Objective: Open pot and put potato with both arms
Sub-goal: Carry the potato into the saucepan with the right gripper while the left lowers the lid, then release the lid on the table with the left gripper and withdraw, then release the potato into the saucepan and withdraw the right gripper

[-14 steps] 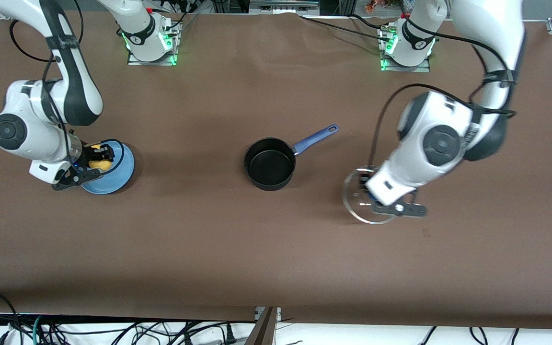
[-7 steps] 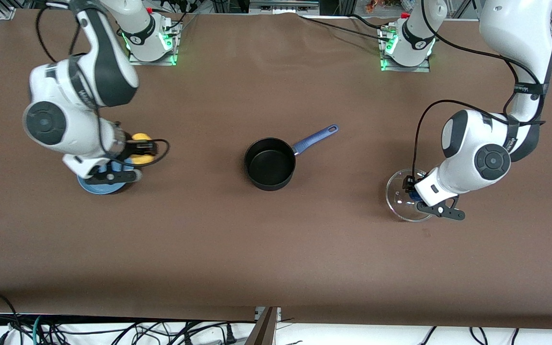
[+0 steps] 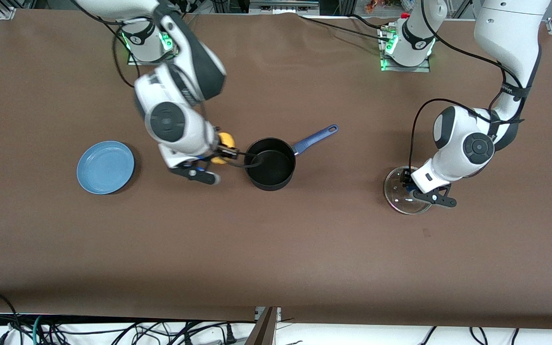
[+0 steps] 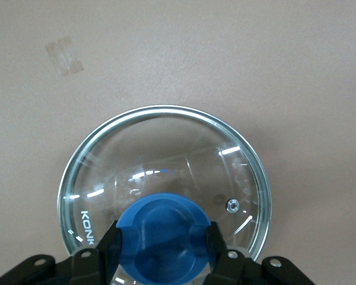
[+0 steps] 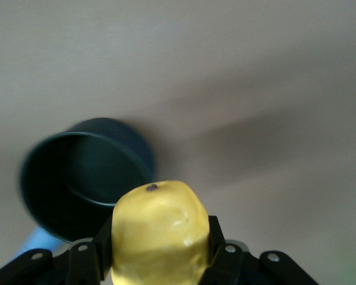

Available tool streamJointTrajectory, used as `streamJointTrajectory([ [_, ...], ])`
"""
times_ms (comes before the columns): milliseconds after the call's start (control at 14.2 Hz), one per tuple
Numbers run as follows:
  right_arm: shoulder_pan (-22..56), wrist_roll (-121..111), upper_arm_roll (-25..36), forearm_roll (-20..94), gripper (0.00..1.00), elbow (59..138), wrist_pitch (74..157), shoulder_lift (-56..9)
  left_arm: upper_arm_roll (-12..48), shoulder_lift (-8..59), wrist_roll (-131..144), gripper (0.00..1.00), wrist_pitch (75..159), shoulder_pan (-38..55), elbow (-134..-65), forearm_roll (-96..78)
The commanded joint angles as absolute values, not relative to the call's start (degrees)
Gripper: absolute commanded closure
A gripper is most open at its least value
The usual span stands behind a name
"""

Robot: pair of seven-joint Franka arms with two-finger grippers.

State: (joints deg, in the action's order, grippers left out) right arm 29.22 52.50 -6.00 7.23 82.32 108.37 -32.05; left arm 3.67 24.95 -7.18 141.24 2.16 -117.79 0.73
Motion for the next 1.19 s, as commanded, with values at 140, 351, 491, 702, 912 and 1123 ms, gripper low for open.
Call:
streamJointTrajectory([
  [140,35.50,63.37,-5.10,6.51,0.82,77.78,120.57,-42.17,3.95,21.27,-9.05,0.00,140.46,1.32,-119.45,-0.97],
  [351,36.65,63.46,-5.10,4.57,0.82,77.78,123.13,-45.25,4.13,18.03,-8.26,0.00,131.62,1.32,-114.90,-0.97],
  [491,36.91,63.46,-5.10,4.57,0.82,77.87,124.79,-47.19,4.22,16.79,-8.00,0.00,119.25,1.32,-106.92,-1.40],
  [702,38.41,63.46,-5.10,4.57,0.81,78.13,128.23,-48.60,4.13,15.48,-4.32,0.00,103.58,1.32,-94.96,-2.81],
  [912,38.41,63.46,-5.10,4.75,0.63,78.13,128.23,-49.22,4.31,13.54,3.41,0.00,91.88,1.41,-86.16,-1.93],
  [1123,38.41,63.20,-5.01,4.40,0.00,77.87,127.80,-48.61,3.87,11.96,3.43,0.00,85.62,0.62,-80.61,-2.02],
])
